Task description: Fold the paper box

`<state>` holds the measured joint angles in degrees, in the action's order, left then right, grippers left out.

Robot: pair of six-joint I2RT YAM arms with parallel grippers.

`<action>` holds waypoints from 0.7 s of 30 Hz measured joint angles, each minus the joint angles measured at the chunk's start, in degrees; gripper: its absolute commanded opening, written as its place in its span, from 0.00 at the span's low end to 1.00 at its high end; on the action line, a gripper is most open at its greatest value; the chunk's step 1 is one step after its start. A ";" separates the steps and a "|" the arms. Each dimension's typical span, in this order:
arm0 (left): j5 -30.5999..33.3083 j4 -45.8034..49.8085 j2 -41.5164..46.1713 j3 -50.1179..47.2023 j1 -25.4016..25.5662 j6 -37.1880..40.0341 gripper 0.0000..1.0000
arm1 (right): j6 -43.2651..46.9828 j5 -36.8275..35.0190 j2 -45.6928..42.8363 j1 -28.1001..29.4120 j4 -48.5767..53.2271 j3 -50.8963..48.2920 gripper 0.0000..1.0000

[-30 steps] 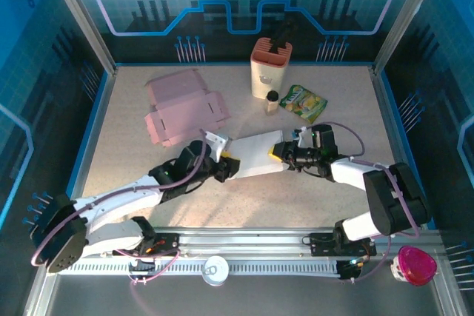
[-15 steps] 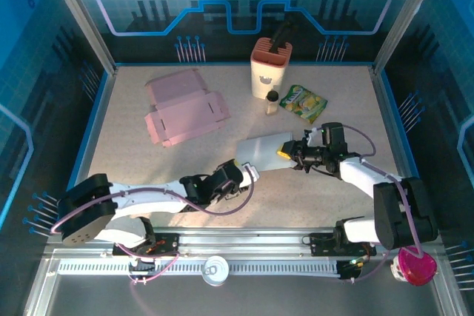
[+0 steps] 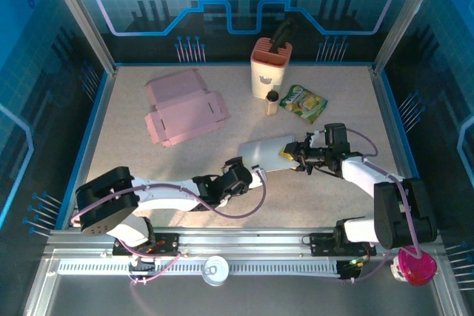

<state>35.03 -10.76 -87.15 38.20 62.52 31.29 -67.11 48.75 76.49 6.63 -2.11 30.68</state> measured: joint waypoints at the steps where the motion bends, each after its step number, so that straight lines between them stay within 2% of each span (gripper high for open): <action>1: 0.17 -0.52 -0.70 0.11 0.00 0.48 0.59 | -0.42 0.31 0.00 -0.07 0.00 -0.02 0.27; 7: 1.70 -3.21 -3.45 1.57 -0.33 2.58 0.52 | -1.97 1.40 0.00 -0.98 0.00 -0.02 0.26; 12: 1.81 -3.91 -3.98 2.62 -0.59 4.39 0.36 | -2.84 2.16 0.00 -1.53 0.00 -0.02 0.26; 14: 1.79 -3.34 -3.98 3.04 -0.59 4.85 0.33 | -3.30 2.54 0.00 -2.01 0.22 -0.02 0.32; 21: -0.26 2.93 -2.36 5.70 -0.59 3.43 0.27 | -3.23 3.96 -1.90 -5.95 1.05 -0.02 0.65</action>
<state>34.76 -7.84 -89.52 43.90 61.93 34.72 -70.35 52.71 74.59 0.69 -1.06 30.65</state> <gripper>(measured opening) 0.286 0.583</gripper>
